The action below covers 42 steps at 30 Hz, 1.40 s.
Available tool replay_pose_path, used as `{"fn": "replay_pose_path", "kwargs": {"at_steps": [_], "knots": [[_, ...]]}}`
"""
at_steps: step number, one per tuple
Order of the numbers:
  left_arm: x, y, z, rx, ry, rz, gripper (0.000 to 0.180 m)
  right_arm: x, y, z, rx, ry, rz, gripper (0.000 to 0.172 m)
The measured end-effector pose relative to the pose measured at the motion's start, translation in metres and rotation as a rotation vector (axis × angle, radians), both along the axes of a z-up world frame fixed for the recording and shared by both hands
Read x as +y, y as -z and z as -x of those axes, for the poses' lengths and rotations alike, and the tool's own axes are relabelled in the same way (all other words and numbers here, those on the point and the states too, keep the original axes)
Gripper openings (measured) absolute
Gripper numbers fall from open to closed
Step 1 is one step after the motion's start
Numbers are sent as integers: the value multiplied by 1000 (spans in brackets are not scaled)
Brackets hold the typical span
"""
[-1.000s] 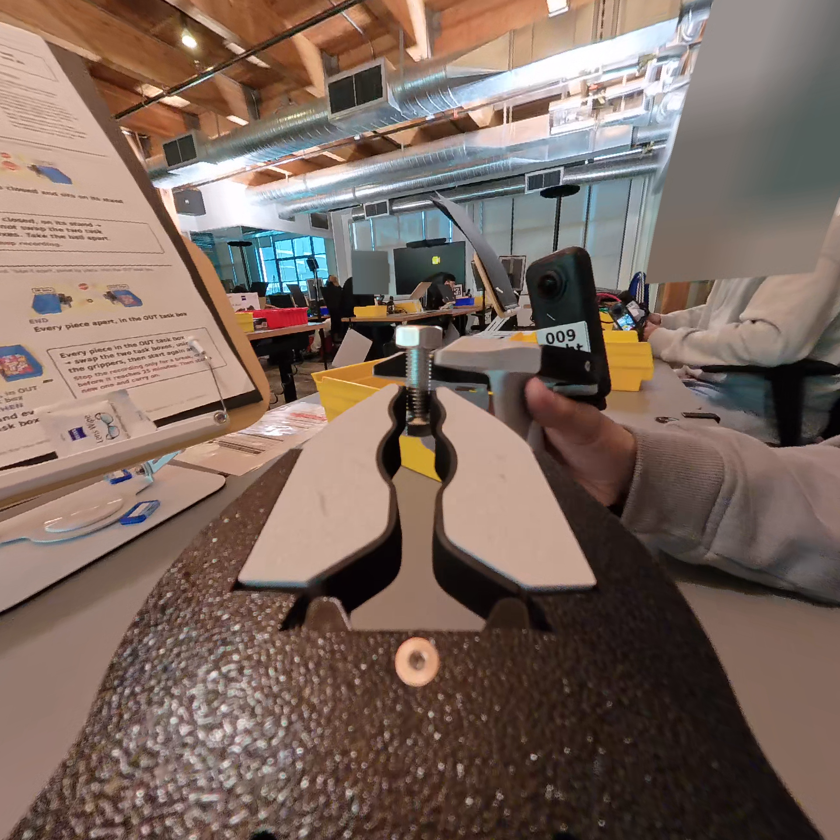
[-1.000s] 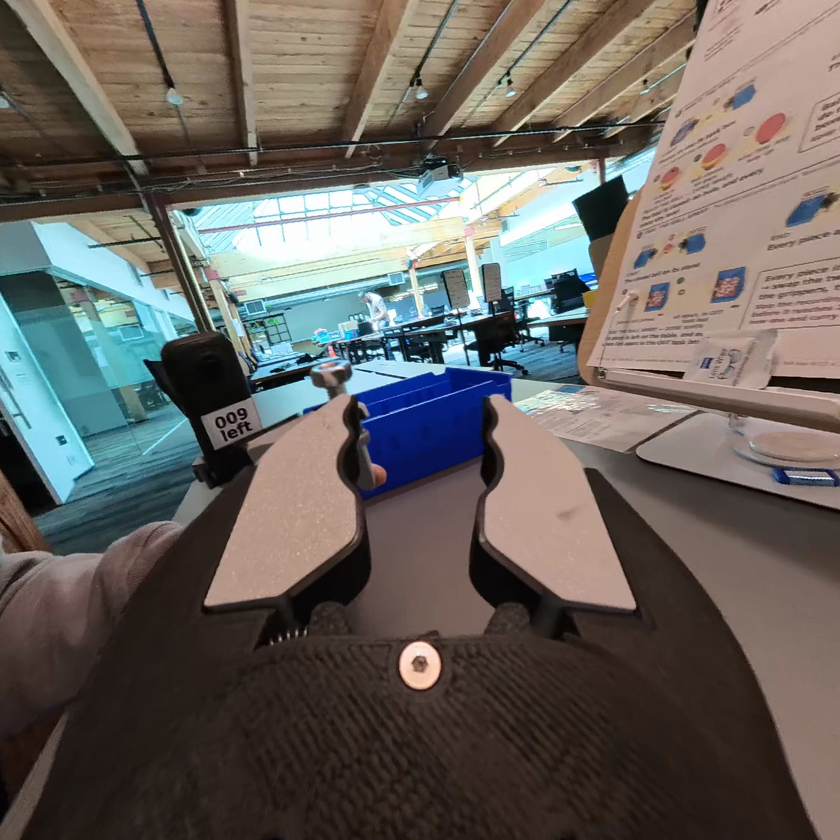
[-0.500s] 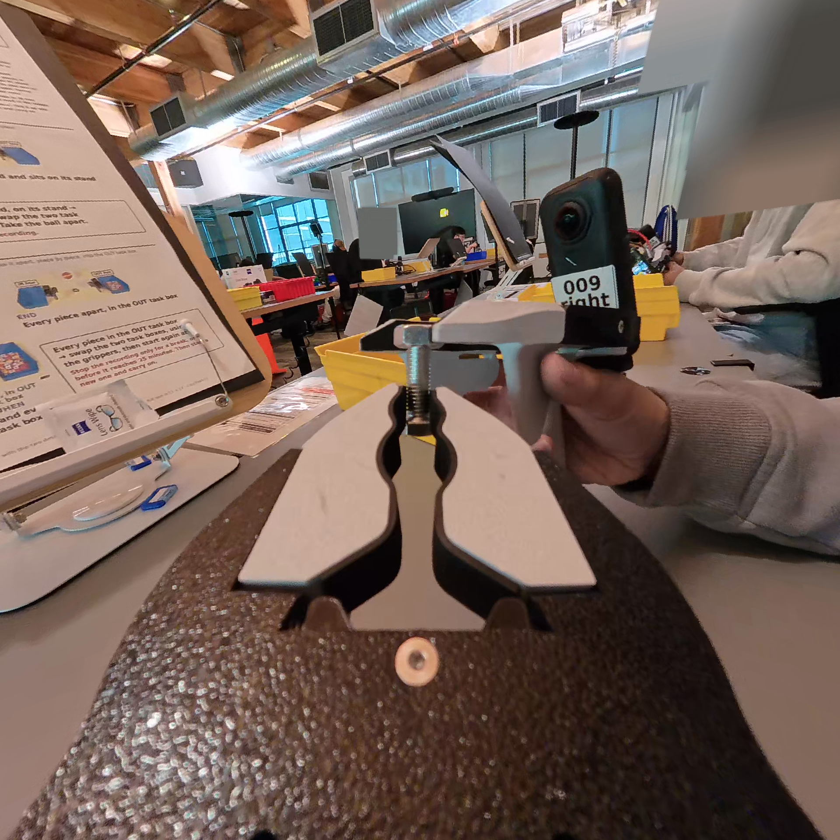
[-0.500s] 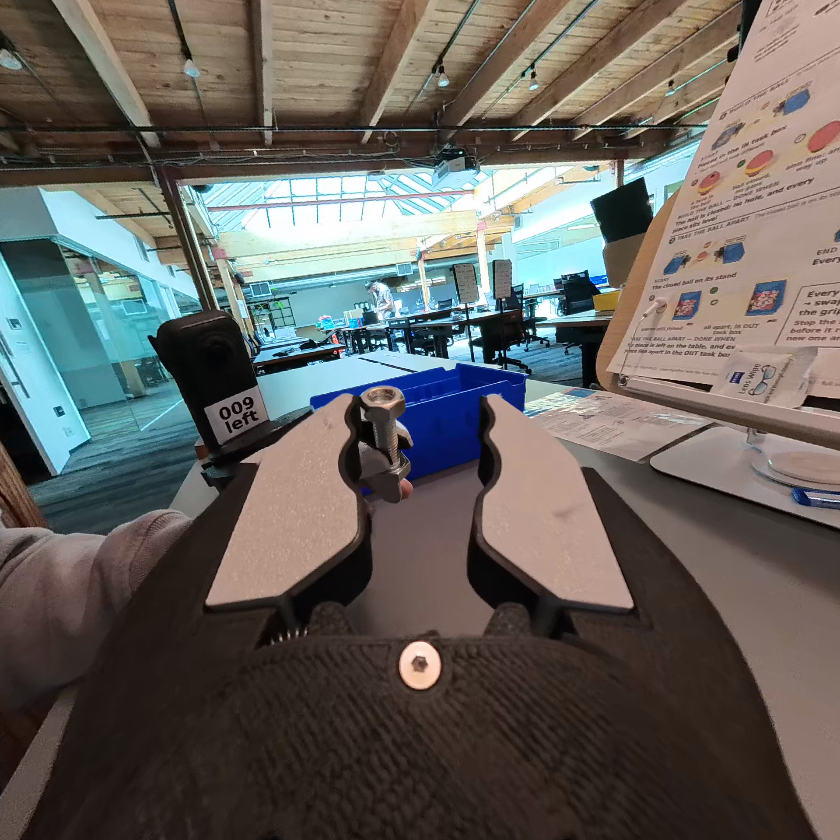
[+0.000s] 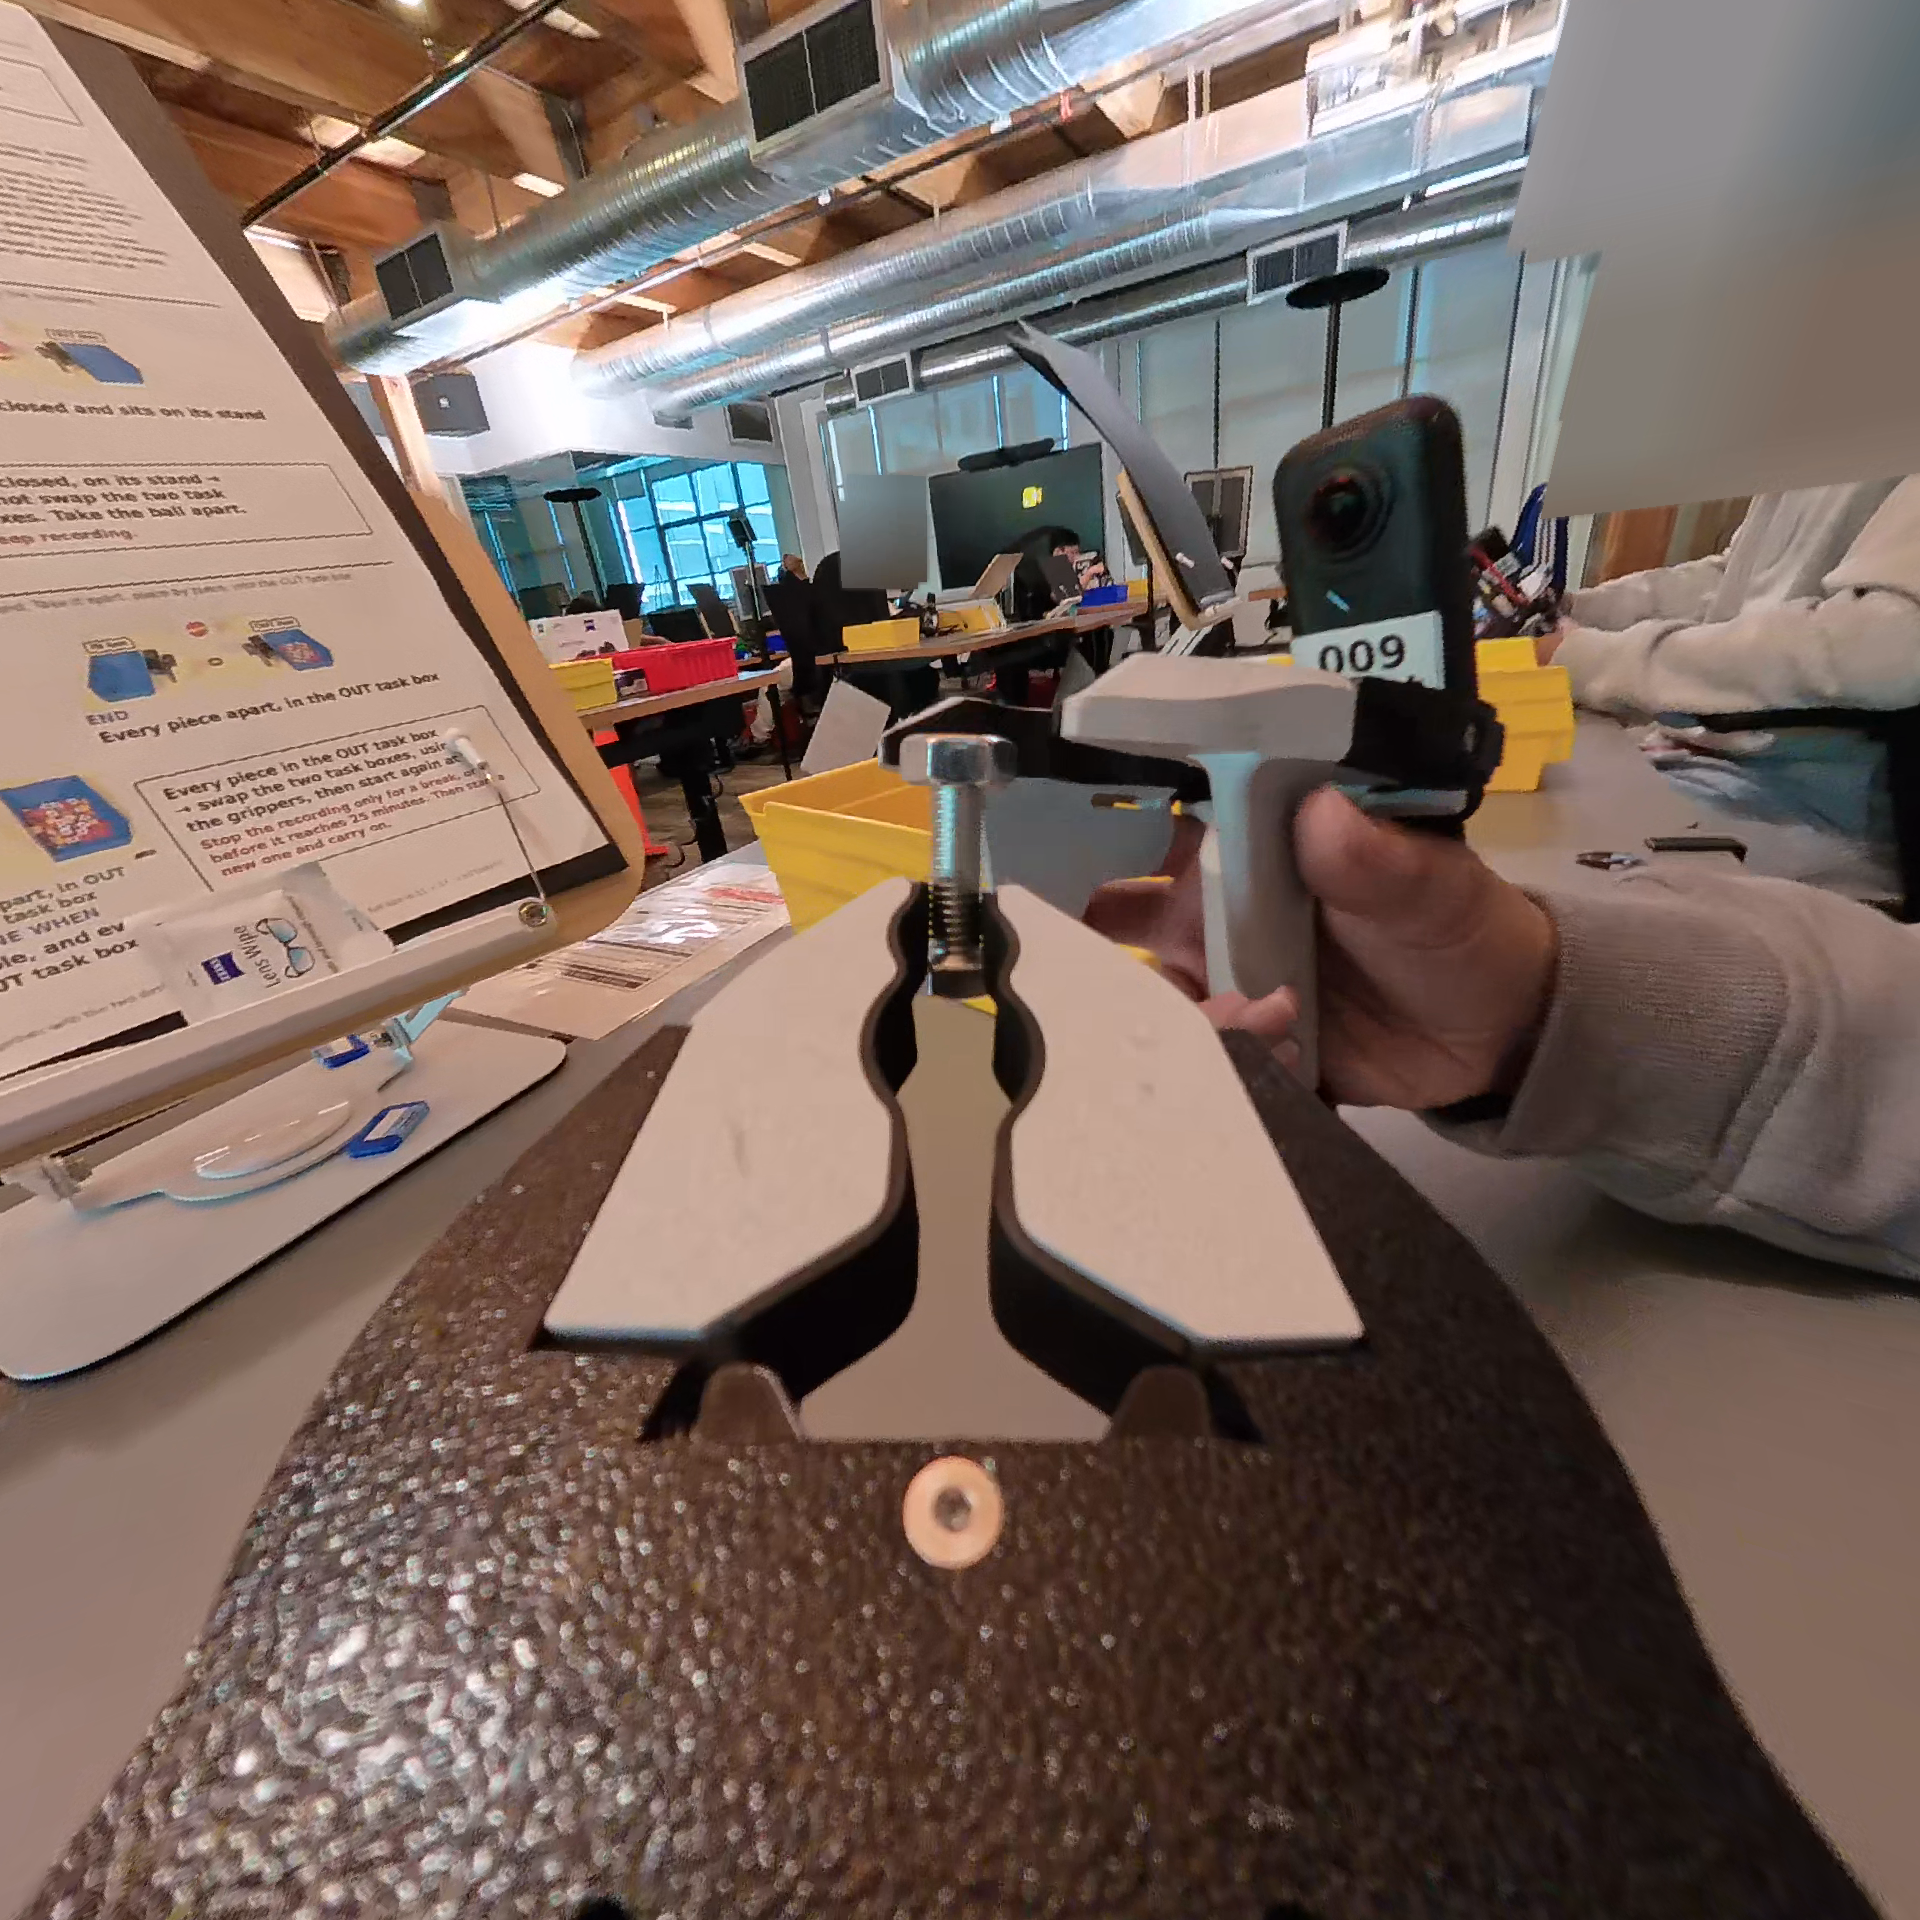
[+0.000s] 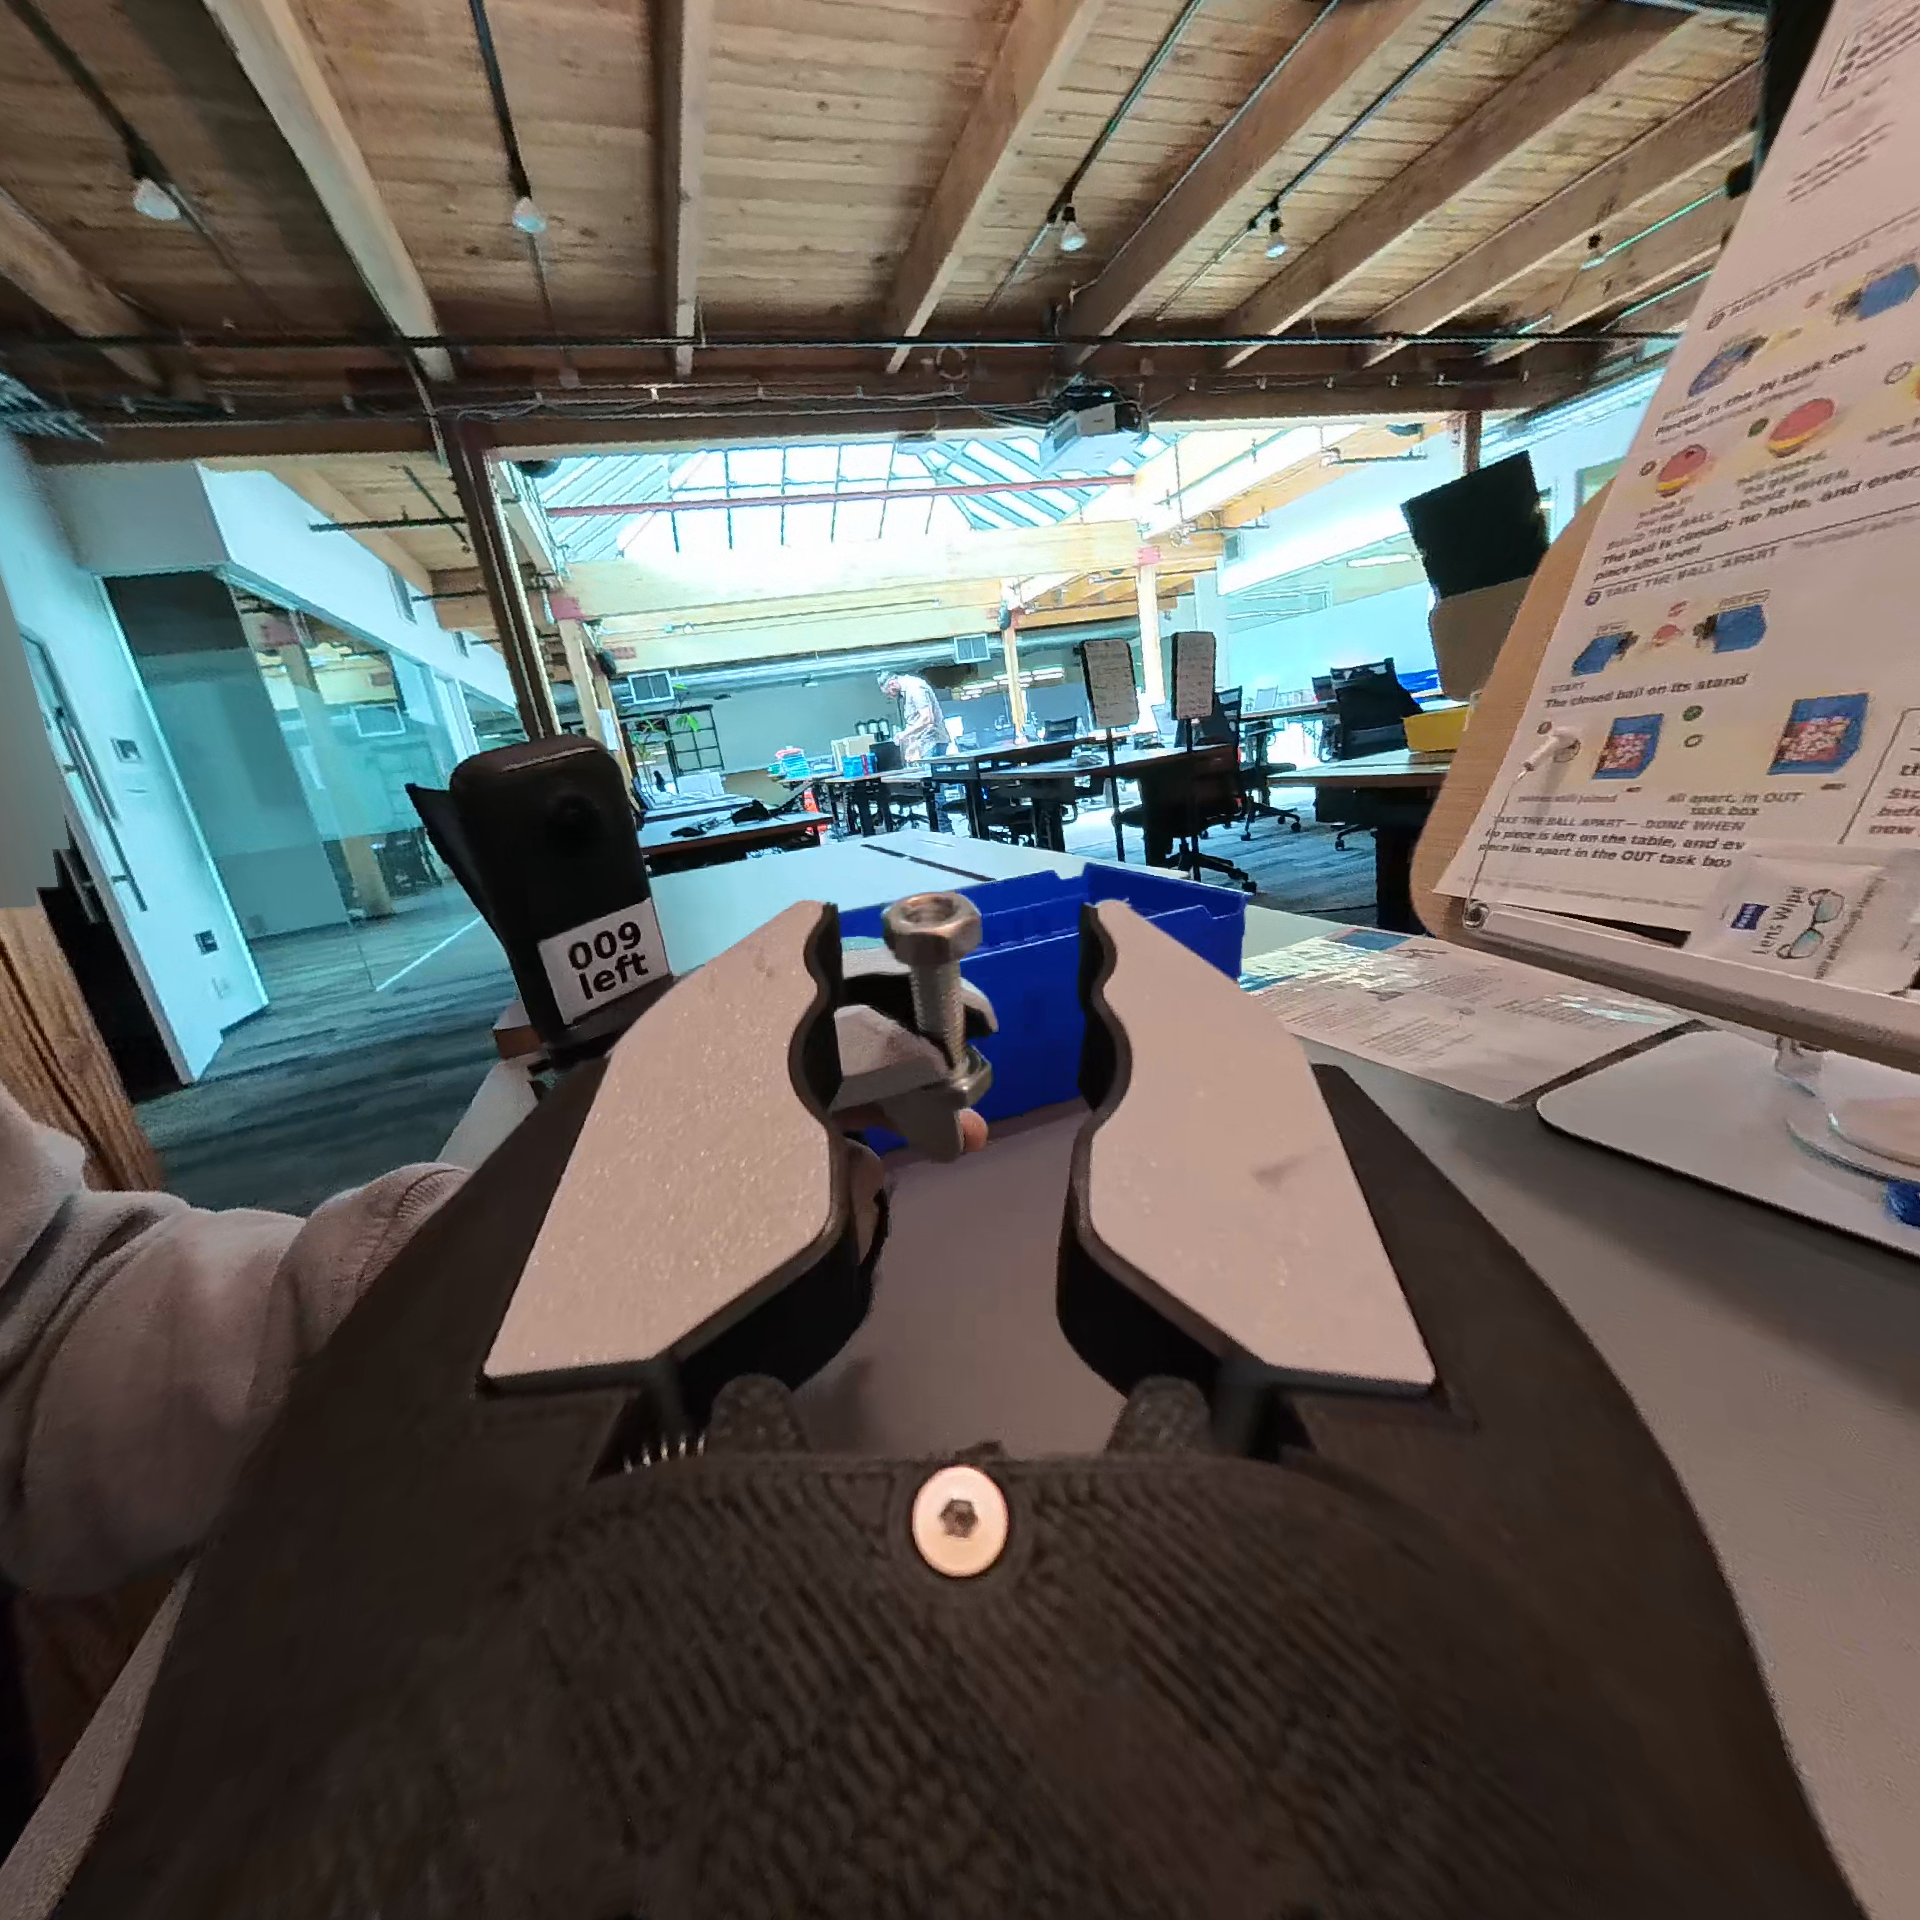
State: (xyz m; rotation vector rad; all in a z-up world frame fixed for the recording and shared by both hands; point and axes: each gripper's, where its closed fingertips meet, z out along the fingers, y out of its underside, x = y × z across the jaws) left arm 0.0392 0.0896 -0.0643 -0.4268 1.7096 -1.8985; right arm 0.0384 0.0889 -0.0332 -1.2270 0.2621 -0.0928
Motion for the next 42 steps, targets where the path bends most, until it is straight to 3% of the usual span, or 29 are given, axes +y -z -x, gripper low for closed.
{"fn": "replay_pose_path", "kwargs": {"at_steps": [7,11,13,18,28,30,32,33,36,38,39,42], "knots": [[-1,3,-1,-18,-30,-49,9,6,5,3,-28,24,42,18],[-2,3,0,-9,-5,-37,9,6,5,5,-83,29,78,18],[-6,0,7,17,82,2,9,5,2,11,-101,-35,67,18],[-15,-9,37,171,456,148,9,-2,-6,36,-56,-336,-3,18],[-21,-10,58,285,679,208,8,-12,-17,50,-69,-454,-86,18],[-22,-10,55,290,658,211,9,-18,-22,44,-36,-449,-128,18],[-21,-6,44,242,549,178,8,-34,-36,33,-100,-314,-176,18],[-19,-3,38,217,484,146,8,-46,-44,19,-139,-167,-170,18],[-12,4,22,170,323,62,9,-120,-45,-55,-145,520,46,18],[-9,9,14,167,253,28,9,-192,-14,-95,-63,918,369,18],[-8,12,11,175,232,12,9,-221,9,-106,3,1015,562,18],[-10,20,7,214,207,-11,9,-266,82,-115,294,1001,896,18]]}}
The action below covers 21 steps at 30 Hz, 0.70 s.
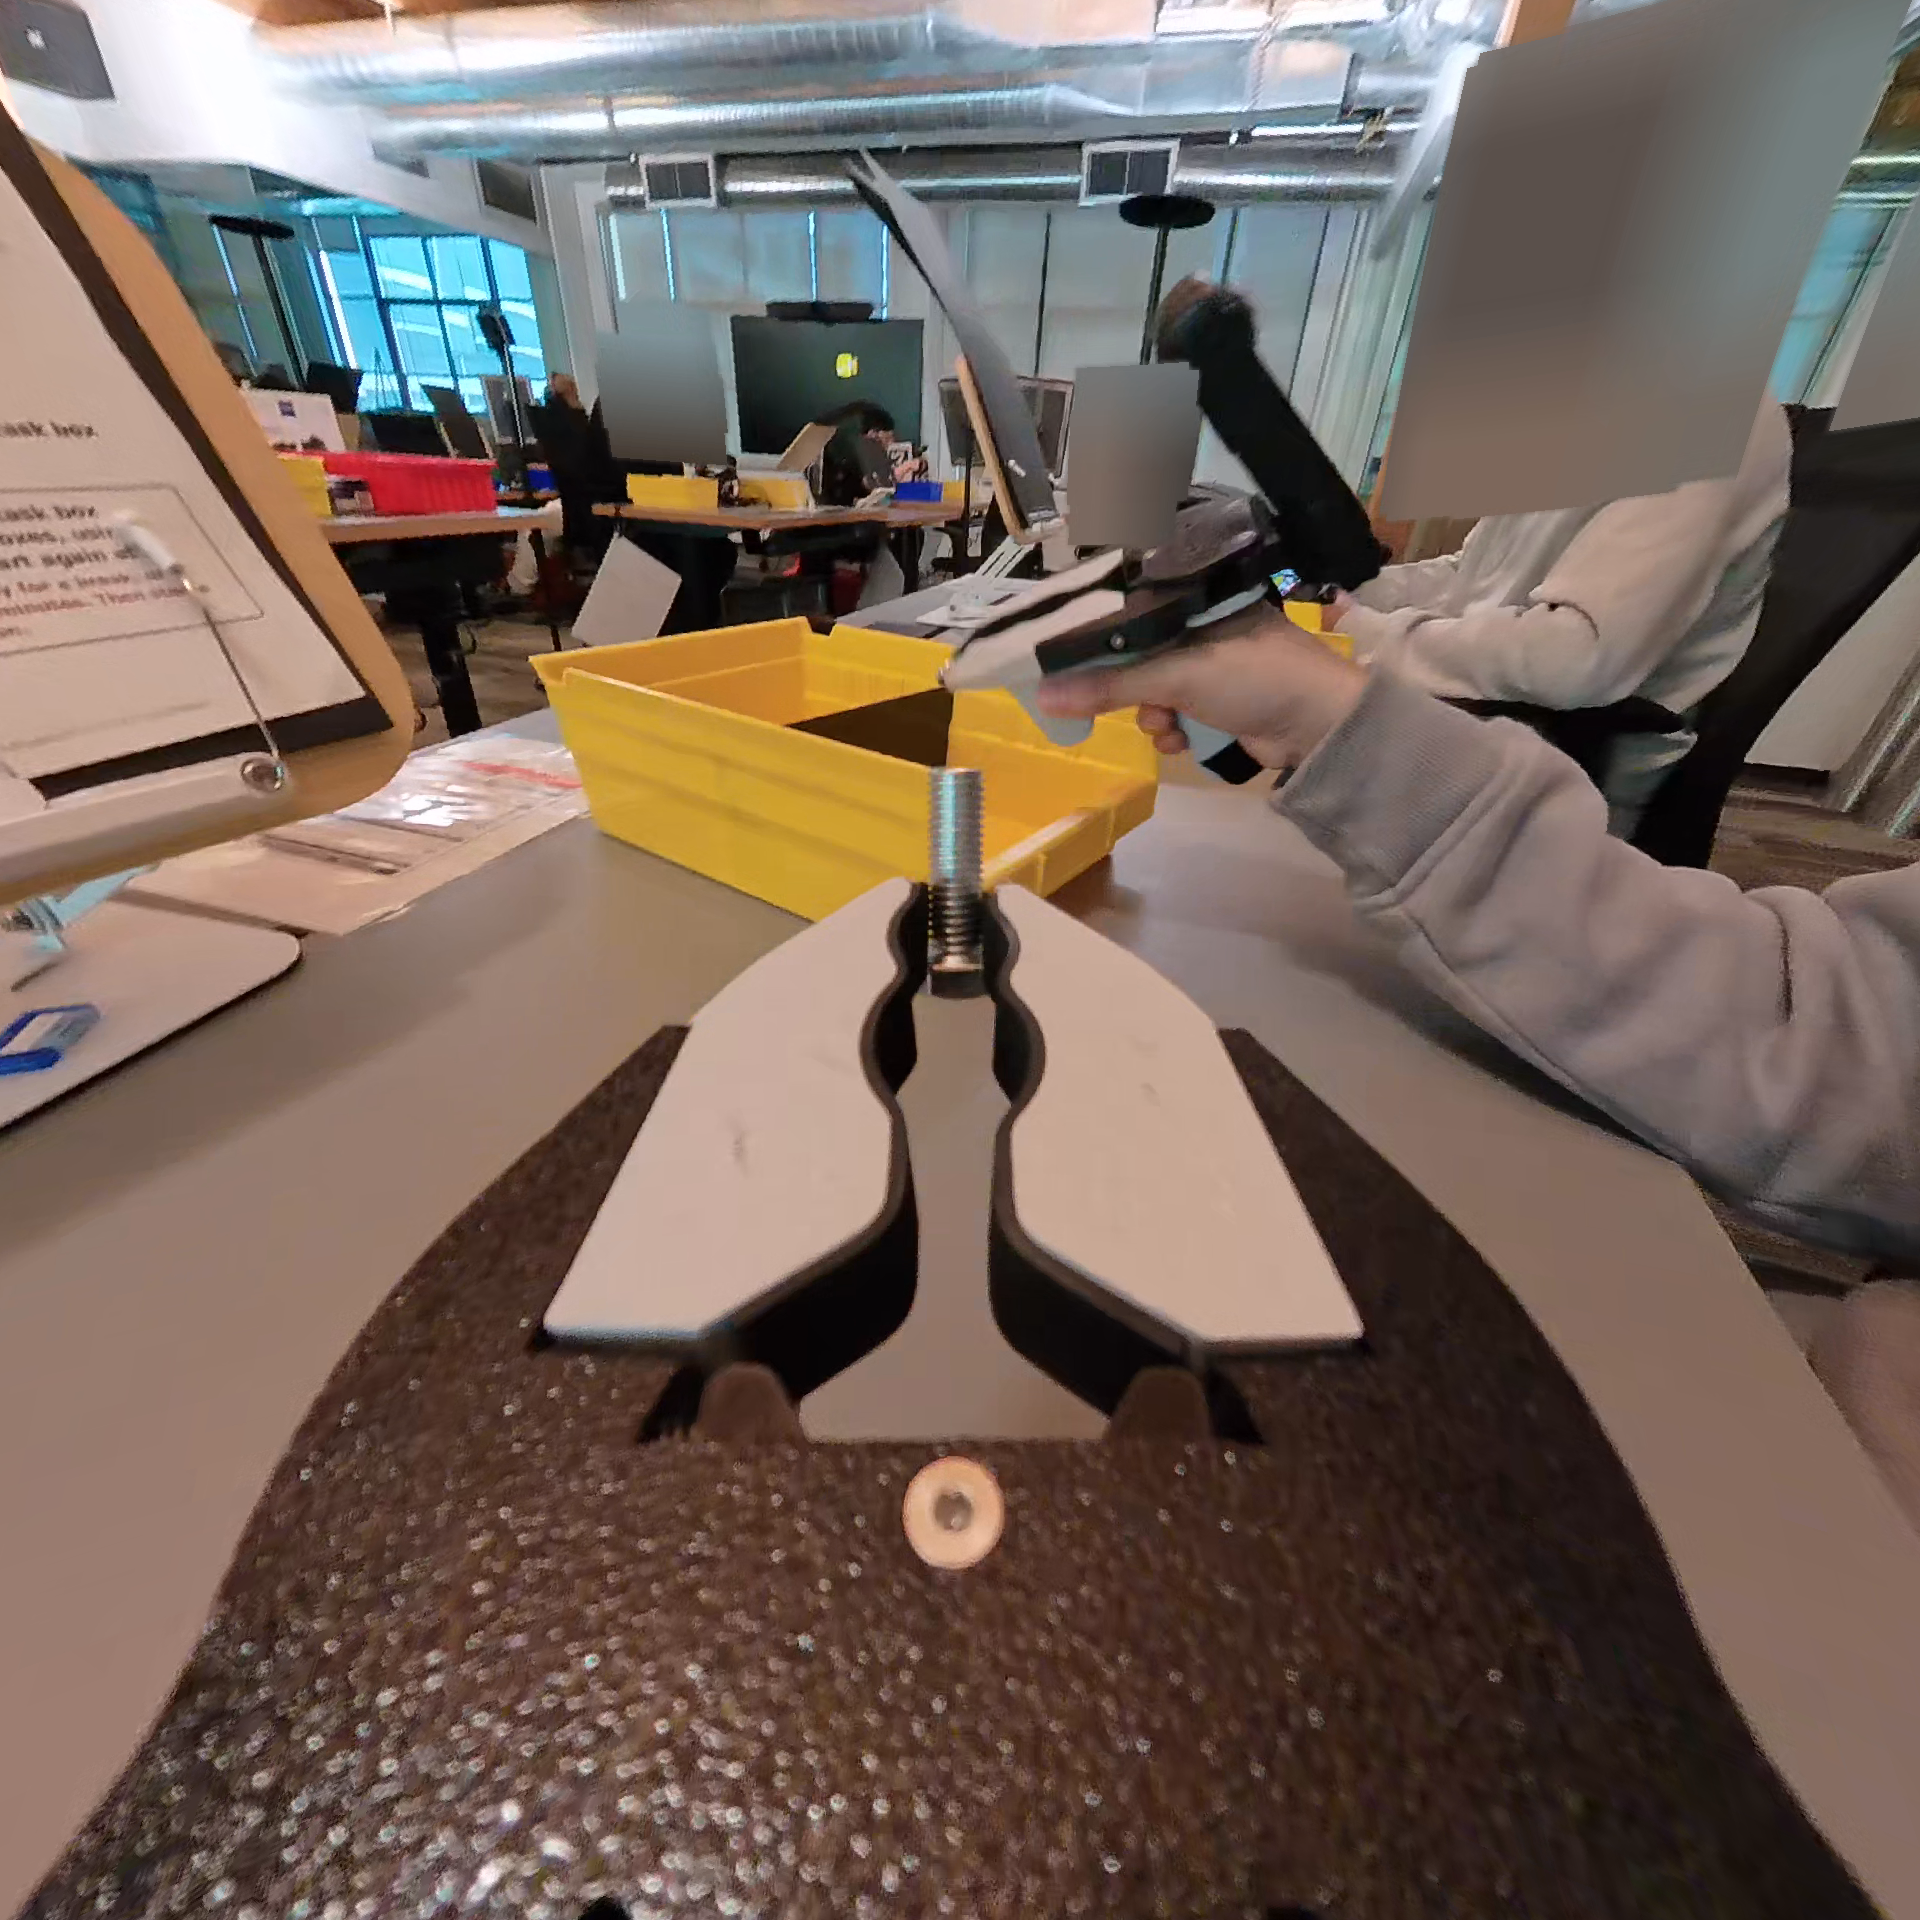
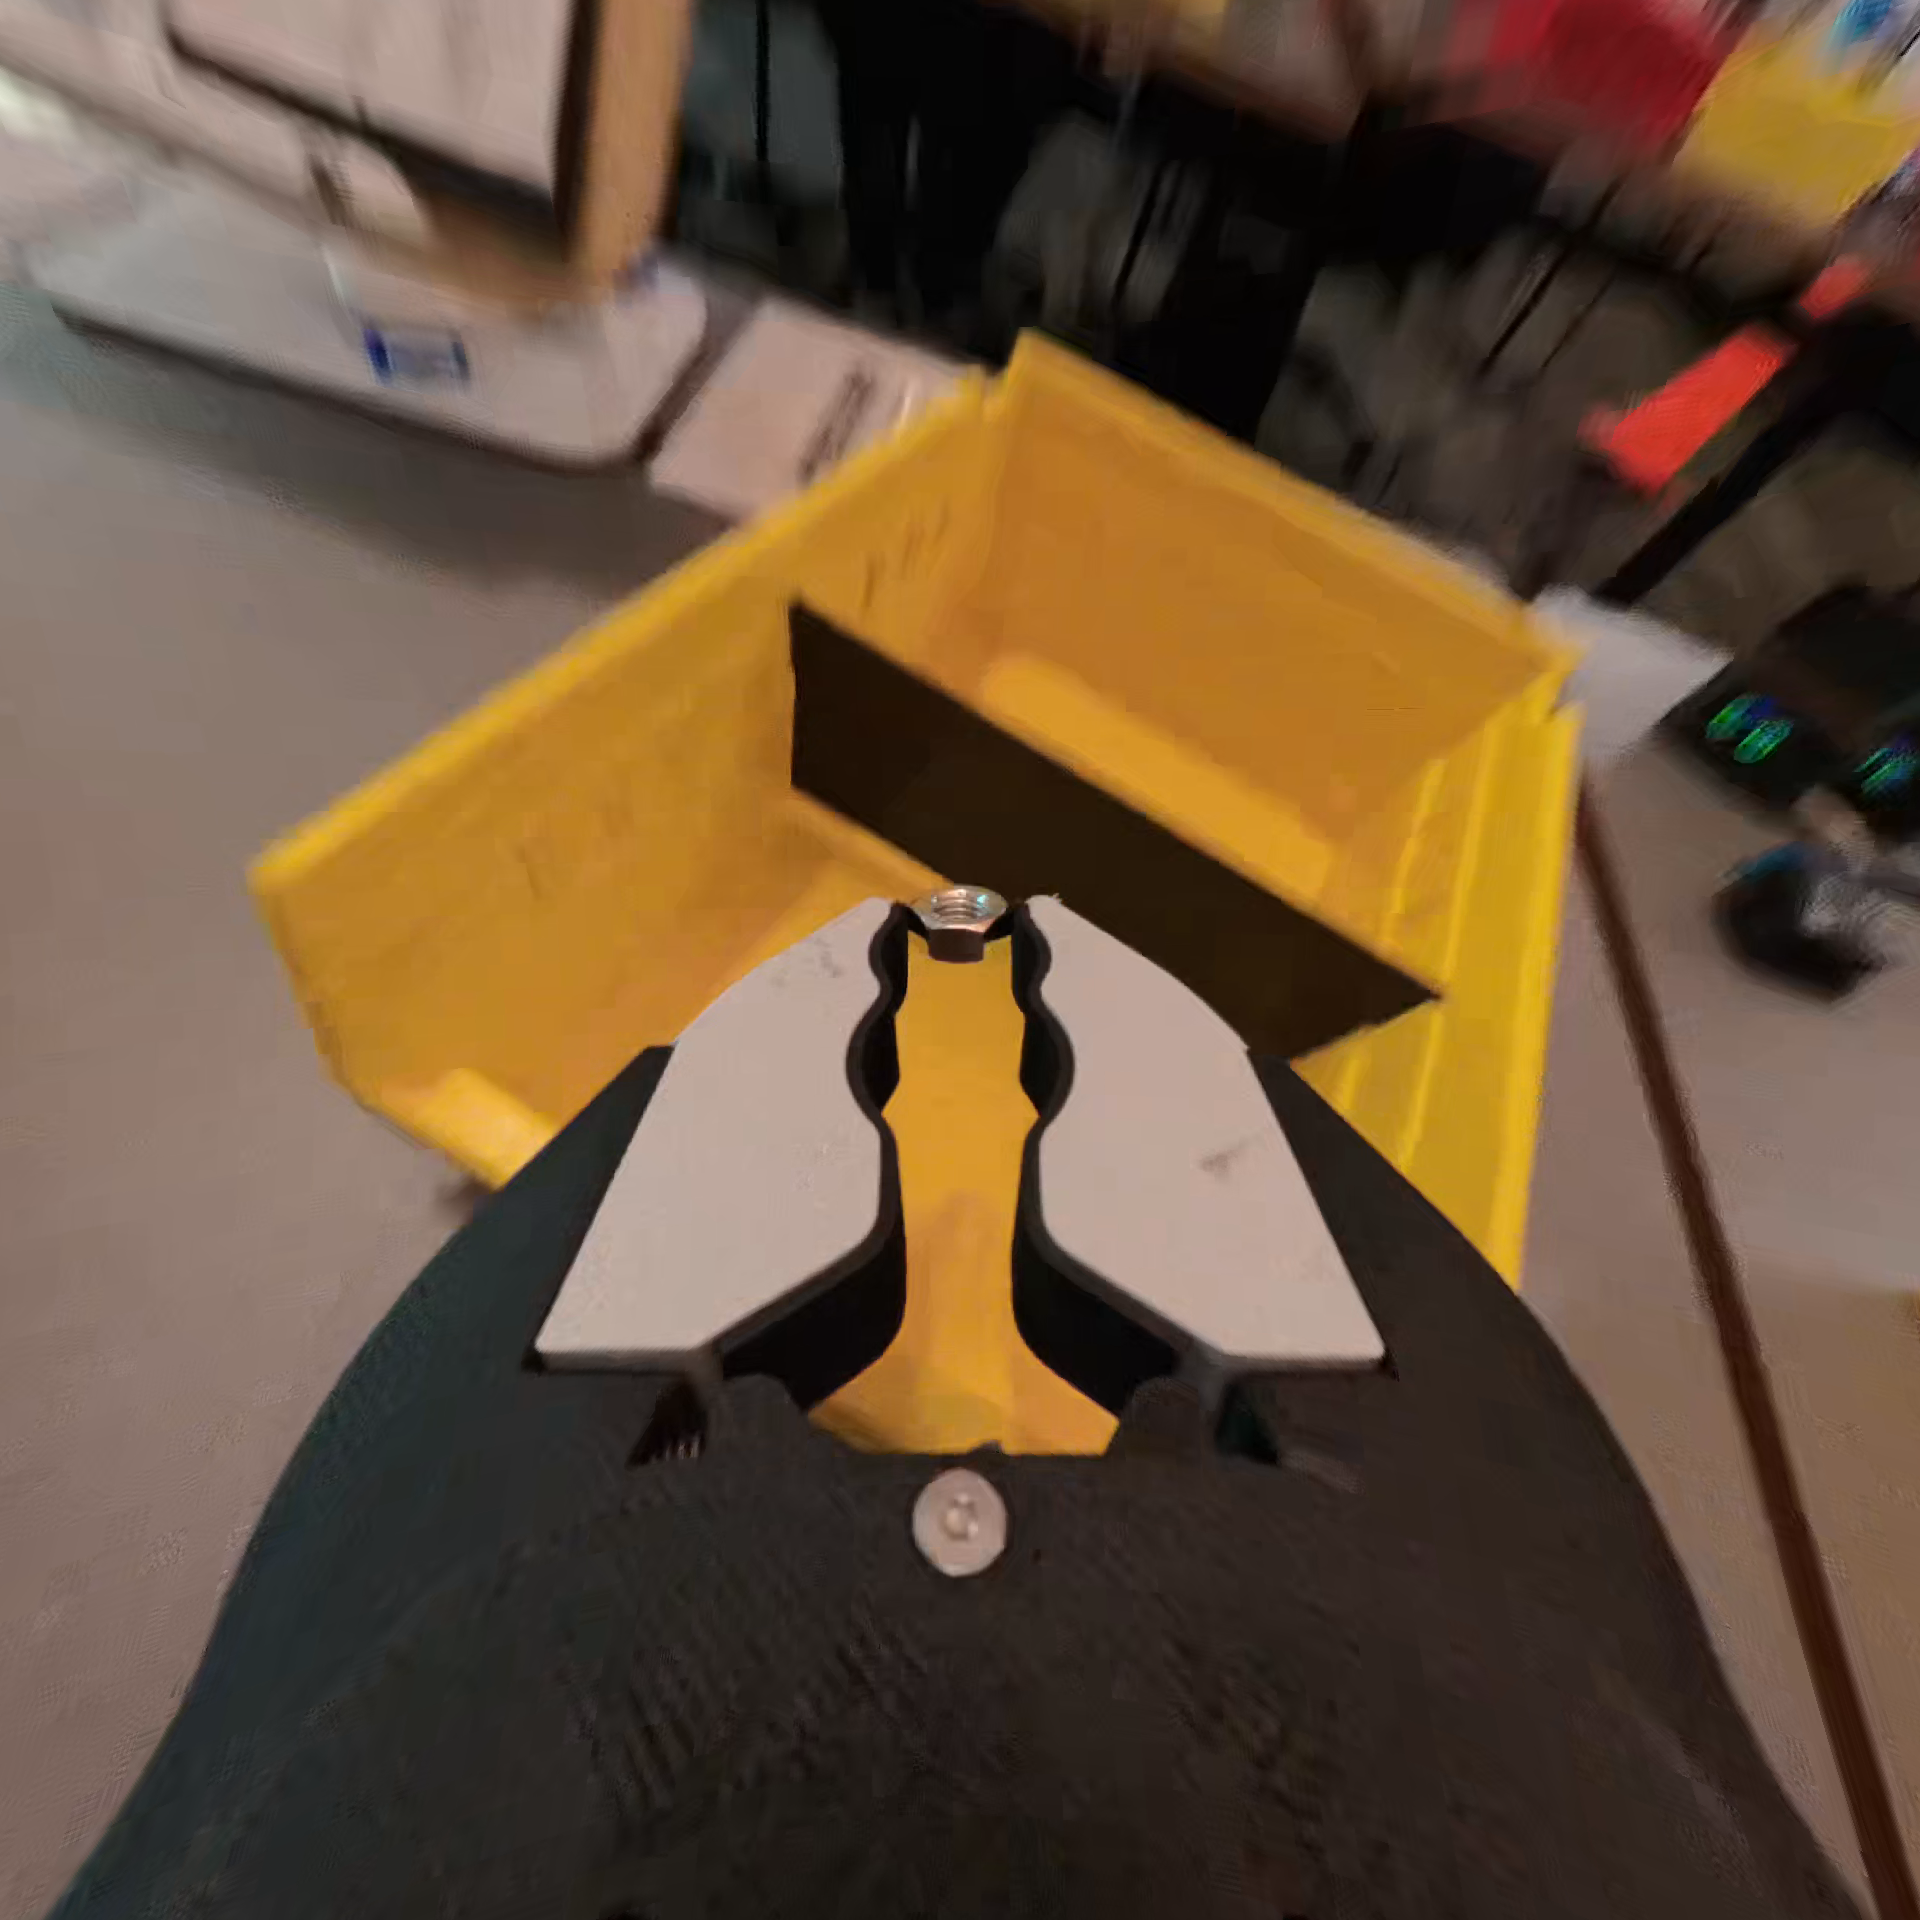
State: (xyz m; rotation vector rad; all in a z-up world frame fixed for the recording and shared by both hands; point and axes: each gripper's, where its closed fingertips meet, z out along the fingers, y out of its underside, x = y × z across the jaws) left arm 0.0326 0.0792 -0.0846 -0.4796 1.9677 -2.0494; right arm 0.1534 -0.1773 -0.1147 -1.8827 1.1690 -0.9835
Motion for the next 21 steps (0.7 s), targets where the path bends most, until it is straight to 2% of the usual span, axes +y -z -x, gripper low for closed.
{"fn": "replay_pose_path", "kwargs": {"at_steps": [1,3,8,10,13,15,17,20,21], "knots": [[-1,2,0,10,1,-6,9,-4,17,1,88,-3,6,18],[-2,4,-1,17,-1,-17,9,-13,32,0,147,23,50,18],[0,5,-2,25,-7,-19,9,-10,38,2,179,10,14,19],[0,6,-3,40,-4,-14,9,-10,41,2,187,4,15,26],[0,7,-4,46,-13,-18,9,-13,33,1,138,15,32,44],[1,6,-4,42,-15,-19,9,-7,12,-2,28,-11,29,44],[1,5,-4,33,-20,-13,9,33,-15,6,-101,-216,-67,42],[1,1,-2,12,-17,6,9,134,-50,62,-183,-774,-359,39],[1,-1,-1,1,-7,15,9,159,-59,81,-193,-902,-436,38]]}}
